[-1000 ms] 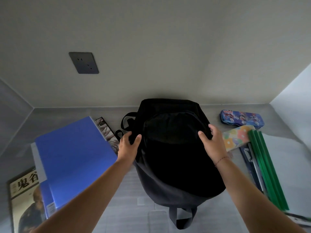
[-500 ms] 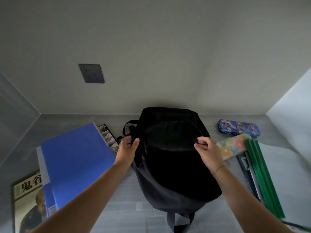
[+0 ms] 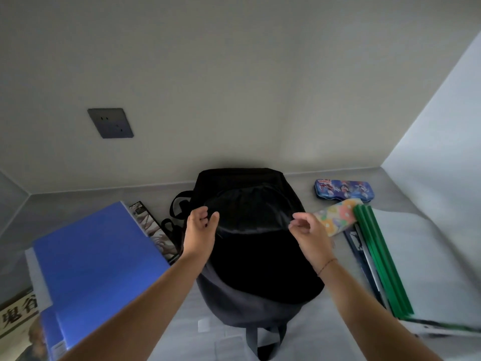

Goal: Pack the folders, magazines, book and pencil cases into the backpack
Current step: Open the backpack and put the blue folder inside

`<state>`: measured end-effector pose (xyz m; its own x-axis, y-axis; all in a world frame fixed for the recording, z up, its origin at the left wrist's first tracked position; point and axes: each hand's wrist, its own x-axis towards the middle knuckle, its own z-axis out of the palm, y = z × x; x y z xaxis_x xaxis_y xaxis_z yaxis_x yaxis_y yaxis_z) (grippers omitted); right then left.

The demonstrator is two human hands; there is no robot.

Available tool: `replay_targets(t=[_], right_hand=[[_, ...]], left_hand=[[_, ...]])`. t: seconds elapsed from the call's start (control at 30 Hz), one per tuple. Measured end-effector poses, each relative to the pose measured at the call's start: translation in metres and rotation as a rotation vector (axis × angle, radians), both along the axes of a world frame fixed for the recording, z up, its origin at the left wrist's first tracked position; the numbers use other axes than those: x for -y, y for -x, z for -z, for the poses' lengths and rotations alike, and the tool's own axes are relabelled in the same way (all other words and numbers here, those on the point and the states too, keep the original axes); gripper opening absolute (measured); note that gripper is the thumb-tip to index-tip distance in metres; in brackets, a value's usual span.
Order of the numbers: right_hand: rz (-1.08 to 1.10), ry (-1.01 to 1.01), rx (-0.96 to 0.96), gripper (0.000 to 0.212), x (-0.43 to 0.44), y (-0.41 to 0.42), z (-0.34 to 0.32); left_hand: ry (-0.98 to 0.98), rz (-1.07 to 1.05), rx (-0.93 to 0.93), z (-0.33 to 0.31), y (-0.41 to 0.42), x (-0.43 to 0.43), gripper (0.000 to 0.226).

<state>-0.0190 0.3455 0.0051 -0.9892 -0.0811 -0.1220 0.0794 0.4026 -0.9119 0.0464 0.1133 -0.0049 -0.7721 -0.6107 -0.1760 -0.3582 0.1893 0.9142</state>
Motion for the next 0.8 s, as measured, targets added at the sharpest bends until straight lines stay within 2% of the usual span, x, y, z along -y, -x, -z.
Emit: replay_targets(t=[0.17,0.3,0.43,0.6,0.7,0.8], right_hand=[[-0.128,0.086,-0.034,0.024,0.04,-0.021,-0.011],[-0.313,0.137,-0.011,0.025,0.099,-0.047,-0.014],[-0.503,0.083,0.022,0.029,0.164,-0.069,-0.007],[-0.722,-0.09,0.122,0.05,0.229,-0.087,0.009],[-0.758,-0.127,0.228,0.048,0.257,-0.092,0.013],[-0.77,-0.143,0.317,0.046,0.278,-0.09,0.03]], left_hand=[[0.061,-0.12,-0.046,-0.007,-0.017,0.016,0.038],[0.054,-0.259,0.012,0.006,-0.049,0.056,0.037],[0.065,-0.415,0.093,0.02,-0.096,0.101,0.032],[0.101,-0.575,0.202,0.041,-0.152,0.151,0.042],[0.144,-0.664,0.361,0.048,-0.179,0.172,0.053],[0.077,-0.714,0.436,0.058,-0.197,0.19,0.061]])
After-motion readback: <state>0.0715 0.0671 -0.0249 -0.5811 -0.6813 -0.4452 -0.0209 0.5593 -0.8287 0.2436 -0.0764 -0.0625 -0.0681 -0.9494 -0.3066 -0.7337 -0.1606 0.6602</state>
